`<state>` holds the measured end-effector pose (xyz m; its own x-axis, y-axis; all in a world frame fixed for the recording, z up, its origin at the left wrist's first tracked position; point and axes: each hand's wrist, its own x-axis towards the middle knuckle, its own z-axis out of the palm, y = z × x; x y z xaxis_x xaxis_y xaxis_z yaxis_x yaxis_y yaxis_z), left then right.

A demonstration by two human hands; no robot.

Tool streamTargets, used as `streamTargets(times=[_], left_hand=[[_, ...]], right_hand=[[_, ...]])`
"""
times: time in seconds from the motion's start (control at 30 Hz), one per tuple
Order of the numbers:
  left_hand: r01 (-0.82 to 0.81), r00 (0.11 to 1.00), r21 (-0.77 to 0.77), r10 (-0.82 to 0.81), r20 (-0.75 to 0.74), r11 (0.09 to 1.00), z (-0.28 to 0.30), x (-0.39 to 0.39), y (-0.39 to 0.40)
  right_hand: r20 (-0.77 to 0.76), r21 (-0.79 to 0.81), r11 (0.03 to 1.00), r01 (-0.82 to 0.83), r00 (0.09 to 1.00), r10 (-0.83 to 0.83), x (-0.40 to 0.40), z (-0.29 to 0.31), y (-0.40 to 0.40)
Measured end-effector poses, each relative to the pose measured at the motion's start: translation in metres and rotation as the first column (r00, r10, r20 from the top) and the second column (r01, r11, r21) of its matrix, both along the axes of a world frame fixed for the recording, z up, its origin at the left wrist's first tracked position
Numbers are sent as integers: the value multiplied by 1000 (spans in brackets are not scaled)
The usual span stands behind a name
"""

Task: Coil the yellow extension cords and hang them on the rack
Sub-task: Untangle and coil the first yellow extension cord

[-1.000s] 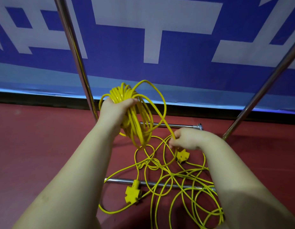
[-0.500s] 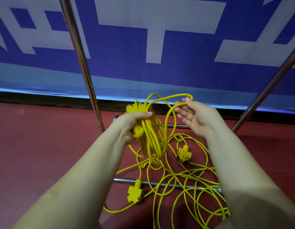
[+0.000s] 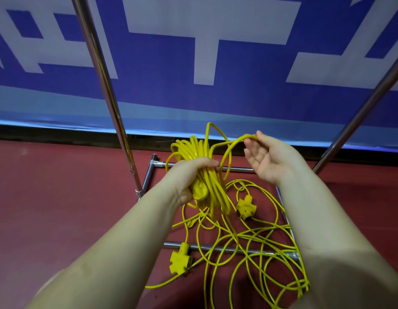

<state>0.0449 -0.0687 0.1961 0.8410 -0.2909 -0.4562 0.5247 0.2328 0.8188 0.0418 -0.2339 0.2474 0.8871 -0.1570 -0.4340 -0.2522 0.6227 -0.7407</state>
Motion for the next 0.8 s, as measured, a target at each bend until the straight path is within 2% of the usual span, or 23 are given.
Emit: streamTargets(times=[0.2, 0.37, 0.43, 0.47, 0.5, 0.53, 0.57, 0.6, 0.63, 0.67, 0.7, 0.8], left_hand=[[19, 990, 59, -27, 137, 998, 4, -6, -1], [-37, 974, 66, 21, 227, 997, 8, -5, -3], [-90, 969, 4, 87, 232, 996, 9, -1, -1], [-113, 968, -25, 115, 224, 993, 9, 1, 1], [-127, 969, -46, 134, 207, 991, 9, 4, 3], [-132, 971, -62, 141, 190, 989, 9, 5, 5], [-130, 974, -80, 143, 174, 988, 10, 6, 6], [-132, 976, -94, 145, 162, 987, 10, 6, 8], [-138, 976, -101, 153, 152, 985, 11, 7, 9], [-152, 975, -105, 166, 146, 983, 12, 7, 10], [-168, 973, -113, 183, 138, 979, 13, 8, 11], [-229, 960, -139, 247, 134, 964, 14, 12, 16]], right_hand=[[75, 215, 976, 12, 997, -29, -2, 4, 2], [160, 248, 968, -38, 987, -2, -2, 6, 4], [182, 162, 981, -109, 980, 79, -3, 6, 1], [168, 16, 987, -158, 974, 153, -3, 5, 1], [128, -201, 955, -219, 960, 247, -5, 2, 3], [68, -442, 849, -289, 933, 352, -8, -2, 6], [-11, -656, 670, -346, 893, 450, -11, -8, 10], [-98, -802, 460, -381, 843, 528, -13, -15, 14], [-180, -876, 270, -400, 790, 587, -14, -21, 17], [-235, -900, 147, -409, 742, 628, -15, -27, 19], [-242, -903, 116, -414, 714, 657, -15, -30, 20], [-137, -926, 167, -339, 714, 686, -13, -29, 19]])
